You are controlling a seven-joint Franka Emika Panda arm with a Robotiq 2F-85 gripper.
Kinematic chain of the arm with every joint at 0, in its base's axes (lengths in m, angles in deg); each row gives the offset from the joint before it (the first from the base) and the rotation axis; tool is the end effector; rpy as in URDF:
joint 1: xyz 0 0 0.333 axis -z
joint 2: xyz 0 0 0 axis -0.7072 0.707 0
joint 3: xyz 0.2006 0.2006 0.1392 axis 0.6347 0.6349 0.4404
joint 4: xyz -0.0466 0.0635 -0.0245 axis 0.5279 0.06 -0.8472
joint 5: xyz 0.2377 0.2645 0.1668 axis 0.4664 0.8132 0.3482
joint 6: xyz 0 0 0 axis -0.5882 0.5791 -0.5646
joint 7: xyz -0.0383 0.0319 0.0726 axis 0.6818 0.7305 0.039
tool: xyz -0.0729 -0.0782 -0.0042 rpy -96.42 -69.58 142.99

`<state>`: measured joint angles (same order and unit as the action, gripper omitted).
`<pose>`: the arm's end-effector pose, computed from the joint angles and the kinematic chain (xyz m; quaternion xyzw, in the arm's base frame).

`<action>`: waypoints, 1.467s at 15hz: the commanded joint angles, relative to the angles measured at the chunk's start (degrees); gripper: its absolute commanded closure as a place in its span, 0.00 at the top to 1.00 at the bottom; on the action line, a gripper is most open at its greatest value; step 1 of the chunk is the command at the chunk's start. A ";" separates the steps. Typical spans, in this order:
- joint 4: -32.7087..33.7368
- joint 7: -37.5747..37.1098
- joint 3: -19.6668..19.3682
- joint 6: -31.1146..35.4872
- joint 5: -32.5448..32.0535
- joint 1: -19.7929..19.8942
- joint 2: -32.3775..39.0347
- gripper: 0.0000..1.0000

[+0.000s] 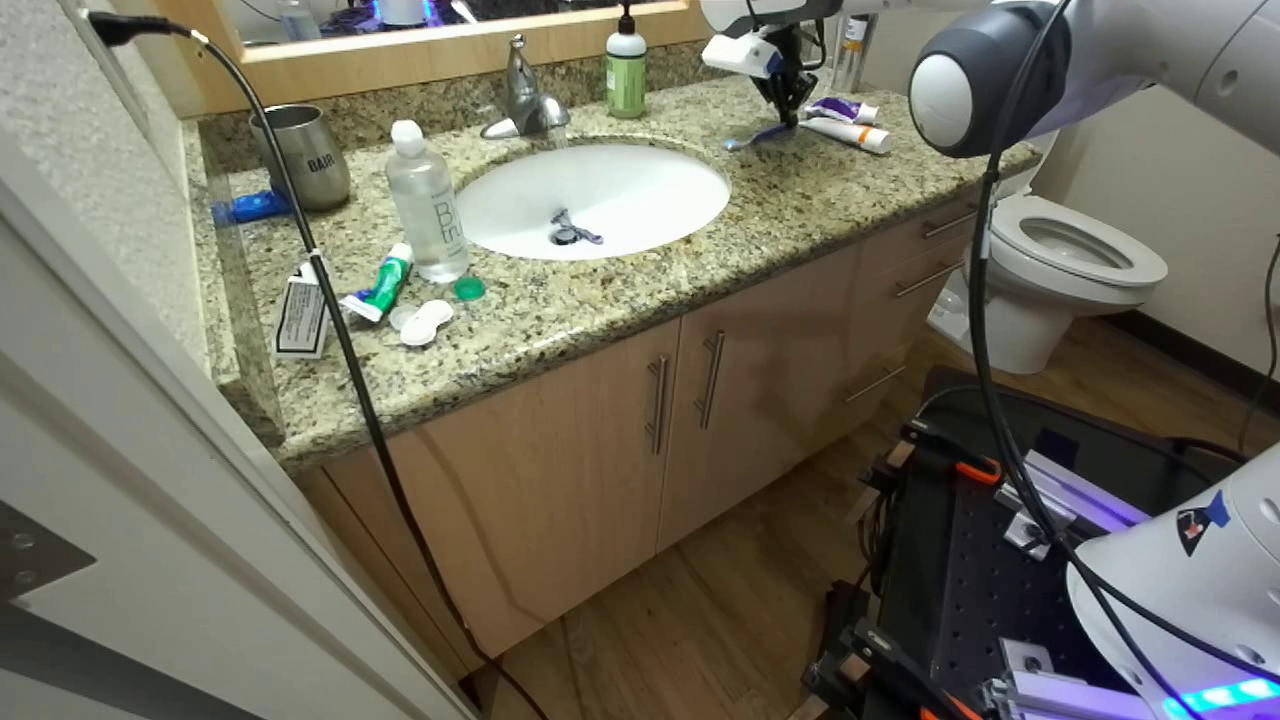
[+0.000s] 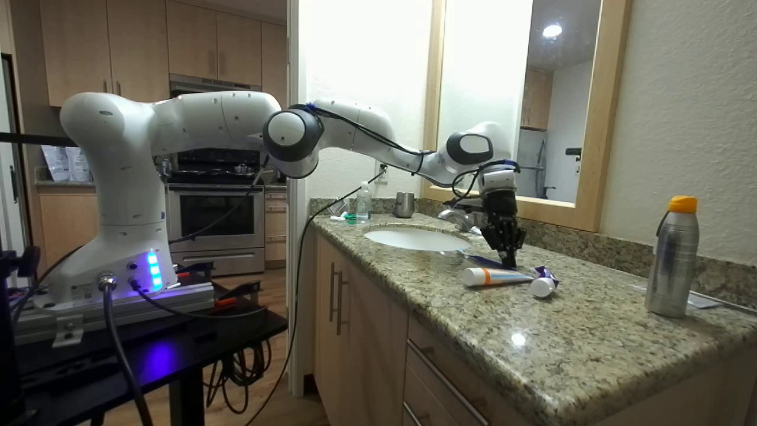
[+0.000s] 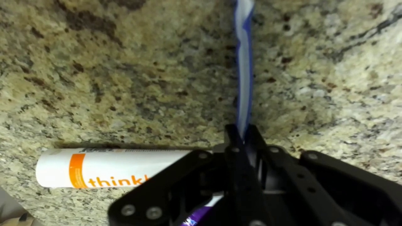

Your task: Move the faucet handle upwards and pick up the toothbrush and wash it

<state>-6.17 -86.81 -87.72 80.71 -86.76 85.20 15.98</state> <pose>0.5595 -0.5888 0.2265 0.5323 -0.8181 0.0724 0.2051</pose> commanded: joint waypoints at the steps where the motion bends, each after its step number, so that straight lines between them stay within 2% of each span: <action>1: -1.37 3.35 3.98 0.37 3.82 1.68 -1.54 0.02; 6: -0.51 6.55 7.53 -1.10 7.58 -0.11 -4.89 0.02; 11: -0.08 14.02 5.83 -0.20 4.91 -3.07 -8.11 0.02; 16: 0.91 16.05 2.90 8.30 0.92 -5.81 -7.78 0.02; 22: 0.67 13.25 -0.37 20.15 -2.15 -10.22 -4.29 0.02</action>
<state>-5.51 -72.54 -86.00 96.40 -87.45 76.55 10.02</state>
